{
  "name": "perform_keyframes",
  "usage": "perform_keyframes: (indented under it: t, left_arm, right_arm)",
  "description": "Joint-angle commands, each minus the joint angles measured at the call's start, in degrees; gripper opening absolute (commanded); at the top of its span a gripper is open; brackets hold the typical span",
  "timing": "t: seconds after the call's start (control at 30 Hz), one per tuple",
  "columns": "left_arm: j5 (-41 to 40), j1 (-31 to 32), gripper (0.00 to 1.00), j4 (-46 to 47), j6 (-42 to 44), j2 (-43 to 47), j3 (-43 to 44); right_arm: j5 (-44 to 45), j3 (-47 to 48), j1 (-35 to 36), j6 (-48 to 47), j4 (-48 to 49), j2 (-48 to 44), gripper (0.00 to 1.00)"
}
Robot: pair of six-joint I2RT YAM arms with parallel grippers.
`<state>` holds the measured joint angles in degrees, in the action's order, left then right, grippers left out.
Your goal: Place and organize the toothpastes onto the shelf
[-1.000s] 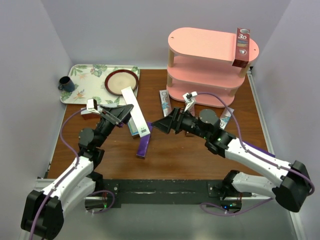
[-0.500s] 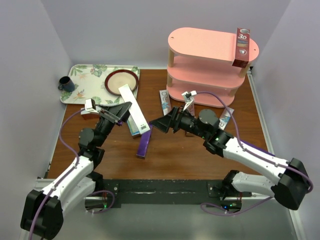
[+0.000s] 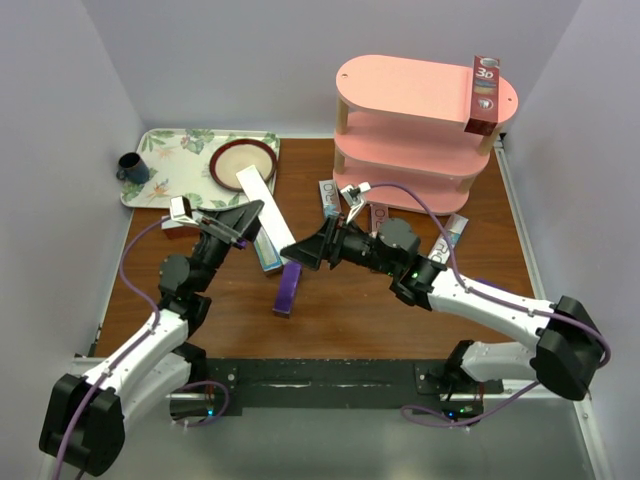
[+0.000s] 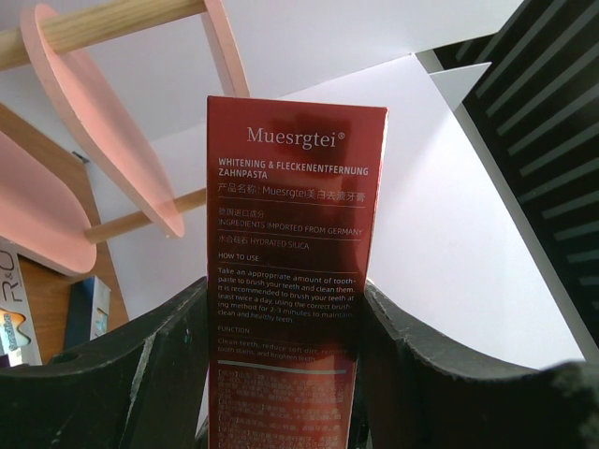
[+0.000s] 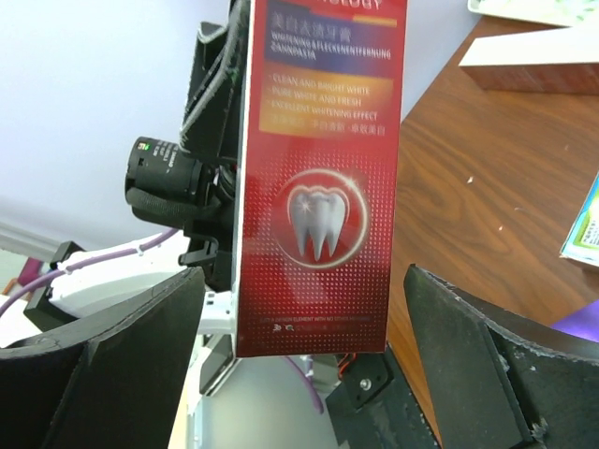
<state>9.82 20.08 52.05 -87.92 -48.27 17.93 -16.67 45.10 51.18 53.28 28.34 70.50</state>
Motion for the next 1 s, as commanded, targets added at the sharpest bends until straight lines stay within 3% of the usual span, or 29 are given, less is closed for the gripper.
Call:
perform_keyframes:
  t: [0.0,0.13,0.33,0.47,0.6,0.77,0.97]
  left_arm:
    - [-1.9,0.7,0.36,6.9,-1.4,-0.2,2.4]
    - [-2.0,0.9,0.36,8.0,-1.6,-0.2,1.9]
    - [-1.6,1.0,0.39,8.4,-1.7,0.3,0.1]
    - [-1.6,1.0,0.57,7.1,-0.5,1.5,-1.9]
    - [-0.2,1.0,0.74,3.3,3.2,3.7,-2.6]
    - [0.5,0.9,0.94,-10.2,14.4,7.4,-0.4]
    - [-6.9,0.9,1.0,-40.8,37.0,14.1,9.7]
  right_arm:
    - [-1.3,2.5,0.7,0.5,3.7,0.3,0.88]
    - [-1.2,2.8,0.8,0.4,3.8,0.5,0.78]
    - [0.3,3.8,0.7,-2.7,0.1,-1.4,0.48]
    - [3.2,5.5,0.8,-8.2,-8.0,-4.2,0.3]
    - [7.1,9.2,0.8,-14.0,-17.6,-7.0,0.25]
    - [15.1,13.7,0.8,-21.5,-31.1,-8.7,0.24]
    - [21.9,18.6,0.8,-29.3,-40.3,-9.9,0.19]
